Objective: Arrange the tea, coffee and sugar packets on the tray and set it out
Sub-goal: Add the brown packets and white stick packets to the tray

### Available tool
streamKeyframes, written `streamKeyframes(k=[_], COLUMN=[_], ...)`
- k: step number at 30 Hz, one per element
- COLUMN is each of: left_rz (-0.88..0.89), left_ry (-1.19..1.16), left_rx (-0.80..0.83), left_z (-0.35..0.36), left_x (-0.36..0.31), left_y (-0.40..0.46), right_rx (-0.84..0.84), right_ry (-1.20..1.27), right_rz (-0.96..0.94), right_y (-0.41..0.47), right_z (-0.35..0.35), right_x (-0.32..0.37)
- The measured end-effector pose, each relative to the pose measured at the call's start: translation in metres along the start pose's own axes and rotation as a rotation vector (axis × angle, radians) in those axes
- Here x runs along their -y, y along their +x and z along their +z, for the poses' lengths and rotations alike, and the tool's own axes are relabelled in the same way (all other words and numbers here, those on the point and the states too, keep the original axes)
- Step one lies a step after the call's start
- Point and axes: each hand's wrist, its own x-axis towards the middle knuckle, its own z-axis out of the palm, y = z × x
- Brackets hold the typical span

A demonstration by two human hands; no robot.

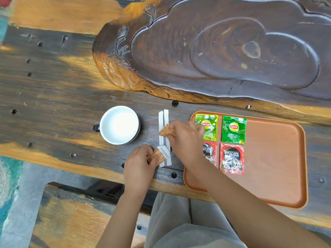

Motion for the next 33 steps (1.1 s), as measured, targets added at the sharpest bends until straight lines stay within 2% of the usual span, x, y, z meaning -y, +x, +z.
streamKeyframes(k=[3,5,8,13,15,18,26,33], left_rz=[-0.051,-0.090,-0.117,-0.015,0.054,0.090,0.271,0.490], left_ry=[-0.161,-0.294,-0.441,-0.516,-0.487,-0.444,-0.172,0.147], left_rx=[-0.032,-0.055,-0.019,0.172,0.317,0.368,0.344,0.224], left_z=[-0.007,-0.015,-0.031,-0.032,0.005,0.022,0.045,0.047], left_x=[-0.002,-0.006,-0.014,-0.034,-0.080,-0.081,-0.068,-0.071], left_y=[-0.005,-0.009,-0.012,-0.015,-0.039,-0.045,-0.047,-0.055], right_rx=[0.029,-0.004,-0.050,0.024,0.013,0.100,0.159,-0.020], right_ry=[0.454,0.553,0.531,0.395,0.299,0.242,0.098,-0.125], right_rz=[0.091,0.098,0.074,0.054,0.138,0.129,0.011,-0.093], right_y=[-0.010,-0.021,-0.037,-0.067,-0.111,-0.129,-0.138,-0.145], right_z=[-0.020,-0.040,-0.063,-0.084,-0.113,-0.101,-0.076,-0.071], right_x=[-0.004,-0.016,-0.043,-0.075,-0.115,-0.122,-0.124,-0.130])
